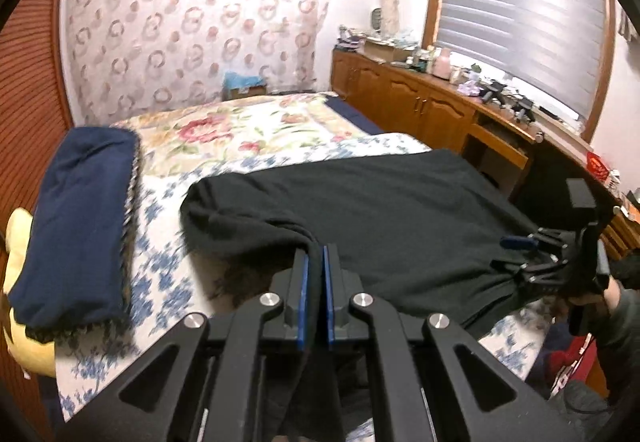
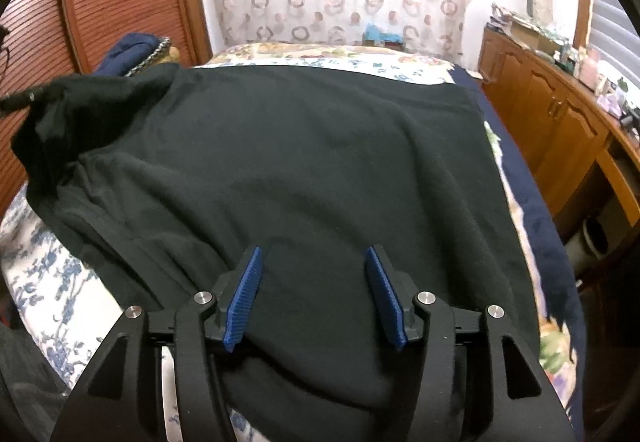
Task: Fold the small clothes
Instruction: 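Grasp the folded shirt with the left gripper and lift it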
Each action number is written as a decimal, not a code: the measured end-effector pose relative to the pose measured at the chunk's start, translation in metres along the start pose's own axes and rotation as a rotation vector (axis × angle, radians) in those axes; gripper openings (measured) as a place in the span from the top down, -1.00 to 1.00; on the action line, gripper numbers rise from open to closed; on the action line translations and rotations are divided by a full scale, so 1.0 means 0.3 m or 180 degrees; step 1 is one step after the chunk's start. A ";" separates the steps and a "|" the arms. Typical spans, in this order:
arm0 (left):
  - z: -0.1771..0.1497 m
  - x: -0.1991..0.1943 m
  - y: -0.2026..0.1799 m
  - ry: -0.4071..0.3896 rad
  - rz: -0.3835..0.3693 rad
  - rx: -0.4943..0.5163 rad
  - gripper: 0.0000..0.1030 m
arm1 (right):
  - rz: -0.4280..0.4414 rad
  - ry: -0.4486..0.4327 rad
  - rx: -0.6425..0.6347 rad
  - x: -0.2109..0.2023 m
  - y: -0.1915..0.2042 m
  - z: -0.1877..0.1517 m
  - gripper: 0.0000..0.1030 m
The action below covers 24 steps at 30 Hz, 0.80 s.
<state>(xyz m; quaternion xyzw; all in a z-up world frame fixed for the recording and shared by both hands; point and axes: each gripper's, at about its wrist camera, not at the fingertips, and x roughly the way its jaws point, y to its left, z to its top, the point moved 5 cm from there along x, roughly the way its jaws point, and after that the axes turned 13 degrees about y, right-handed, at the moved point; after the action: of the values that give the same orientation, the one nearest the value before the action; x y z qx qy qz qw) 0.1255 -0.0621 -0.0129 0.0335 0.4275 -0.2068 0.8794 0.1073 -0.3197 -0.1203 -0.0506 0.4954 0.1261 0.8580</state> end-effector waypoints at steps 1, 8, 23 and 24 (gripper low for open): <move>0.006 -0.003 -0.021 -0.0016 -0.0010 0.0021 0.94 | -0.0011 -0.0015 0.0013 -0.003 0.000 -0.007 -0.08; 0.113 -0.007 -0.180 -0.0107 -0.0170 0.0271 0.94 | -0.0032 -0.0038 -0.0055 -0.018 0.009 -0.026 -0.08; 0.330 0.028 -0.640 -0.0011 -0.0761 0.0916 0.94 | -0.0330 -0.0424 0.0309 -0.263 -0.212 -0.084 -0.09; 0.338 0.038 -0.668 0.0045 -0.0812 0.0947 0.94 | -0.0344 -0.0432 0.0342 -0.270 -0.227 -0.089 -0.09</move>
<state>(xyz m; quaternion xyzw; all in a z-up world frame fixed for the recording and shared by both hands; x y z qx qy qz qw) 0.1281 -0.2726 0.0660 0.1100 0.3992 -0.3772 0.8284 0.0644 -0.4045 -0.0663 -0.0225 0.4388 0.0561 0.8966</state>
